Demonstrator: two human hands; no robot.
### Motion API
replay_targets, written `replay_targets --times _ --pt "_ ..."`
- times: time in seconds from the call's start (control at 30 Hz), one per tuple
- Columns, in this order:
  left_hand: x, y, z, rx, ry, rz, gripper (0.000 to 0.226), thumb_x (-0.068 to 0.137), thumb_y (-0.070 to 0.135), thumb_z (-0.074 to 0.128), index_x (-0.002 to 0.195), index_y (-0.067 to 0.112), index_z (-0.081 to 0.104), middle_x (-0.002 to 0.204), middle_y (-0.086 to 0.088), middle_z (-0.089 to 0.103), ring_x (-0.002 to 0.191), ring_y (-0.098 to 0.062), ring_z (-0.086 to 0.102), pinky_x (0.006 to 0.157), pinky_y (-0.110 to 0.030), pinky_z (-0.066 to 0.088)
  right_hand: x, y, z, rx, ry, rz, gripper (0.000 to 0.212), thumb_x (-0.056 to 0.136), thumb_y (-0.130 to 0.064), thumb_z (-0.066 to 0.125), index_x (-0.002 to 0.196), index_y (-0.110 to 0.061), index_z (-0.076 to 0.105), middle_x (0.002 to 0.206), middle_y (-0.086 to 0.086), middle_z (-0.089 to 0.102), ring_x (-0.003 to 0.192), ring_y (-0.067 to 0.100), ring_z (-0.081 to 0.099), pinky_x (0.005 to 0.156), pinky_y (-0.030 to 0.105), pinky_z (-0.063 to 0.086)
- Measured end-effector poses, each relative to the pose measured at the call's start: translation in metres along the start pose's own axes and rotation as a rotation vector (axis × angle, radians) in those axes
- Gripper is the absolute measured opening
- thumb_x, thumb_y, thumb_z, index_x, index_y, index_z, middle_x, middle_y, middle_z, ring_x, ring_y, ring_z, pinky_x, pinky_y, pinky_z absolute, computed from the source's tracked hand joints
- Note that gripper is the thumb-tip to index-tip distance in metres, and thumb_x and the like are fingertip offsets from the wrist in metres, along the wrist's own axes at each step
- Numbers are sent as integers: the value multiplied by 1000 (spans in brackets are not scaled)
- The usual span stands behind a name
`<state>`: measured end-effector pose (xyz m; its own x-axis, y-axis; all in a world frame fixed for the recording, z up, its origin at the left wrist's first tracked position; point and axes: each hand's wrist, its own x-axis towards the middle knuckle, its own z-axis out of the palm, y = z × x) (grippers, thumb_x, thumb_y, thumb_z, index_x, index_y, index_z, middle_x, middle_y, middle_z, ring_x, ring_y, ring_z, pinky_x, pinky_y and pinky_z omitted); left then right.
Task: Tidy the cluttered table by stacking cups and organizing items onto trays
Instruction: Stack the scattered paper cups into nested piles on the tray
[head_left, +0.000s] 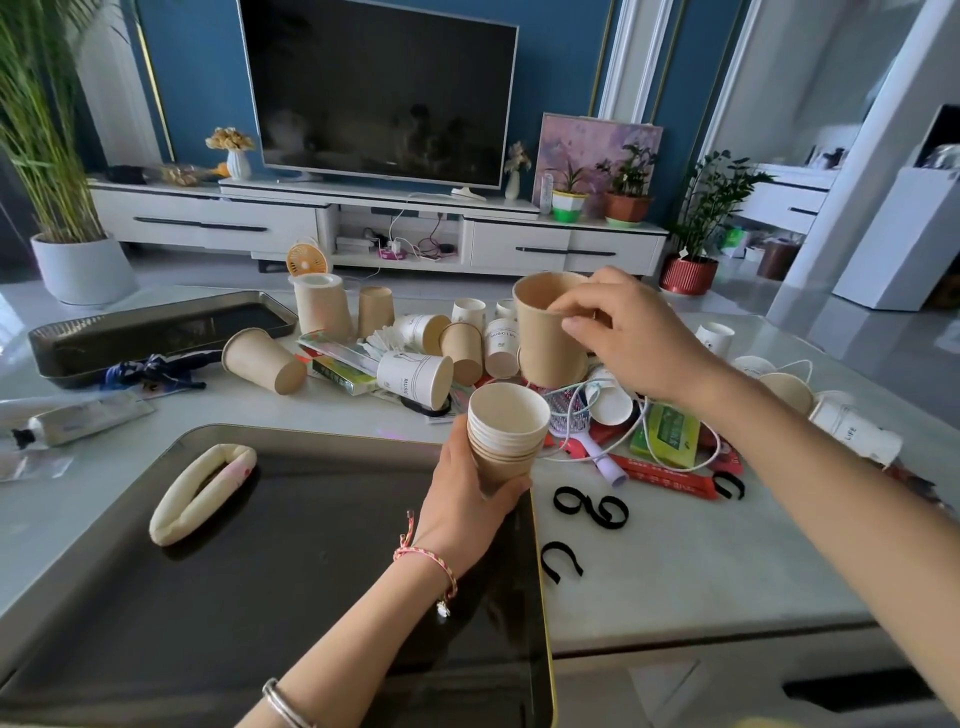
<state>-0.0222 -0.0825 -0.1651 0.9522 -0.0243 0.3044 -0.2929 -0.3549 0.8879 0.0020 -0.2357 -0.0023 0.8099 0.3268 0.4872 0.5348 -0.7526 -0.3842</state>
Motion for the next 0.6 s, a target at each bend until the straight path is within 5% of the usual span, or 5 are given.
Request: replay_targets --times 0.1,0.17,0.3,0.5,0.6 --pt "0 -1 1 1 1 12 81 75 26 71 139 35 23 135 12 43 125 -7 41 104 -33 38 -17 -7 14 338 -38 38 21 89 -6 56 93 -25 67 85 -12 48 81 -3 50 78 15 41" --pt "1 -1 1 1 14 5 79 74 26 71 138 33 26 133 10 45 122 -9 44 102 -35 40 -30 -8 34 286 -149 39 20 89 -6 57 99 -18 69 83 -15 47 78 -12 49 73 3 36" --pt "1 0 3 -11 29 8 74 74 24 72 135 30 31 129 9 48 118 -8 48 97 -28 41 -45 2 68 57 -244 48 24 92 -14 51 110 -14 68 94 -10 49 100 11 47 90 21 35" --pt "2 7 0 31 9 -16 82 74 21 74 139 22 23 134 5 42 124 -10 40 101 -27 36 -40 2 64 204 84 79 17 82 -22 56 91 -24 69 92 -11 53 68 -9 50 63 10 35" --pt "4 17 -6 195 -58 -82 106 68 20 78 144 13 4 143 -6 26 136 -24 24 113 -36 23 -32 -3 65 93 178 42 16 86 -20 60 98 -20 70 100 -2 55 94 8 53 83 27 40"
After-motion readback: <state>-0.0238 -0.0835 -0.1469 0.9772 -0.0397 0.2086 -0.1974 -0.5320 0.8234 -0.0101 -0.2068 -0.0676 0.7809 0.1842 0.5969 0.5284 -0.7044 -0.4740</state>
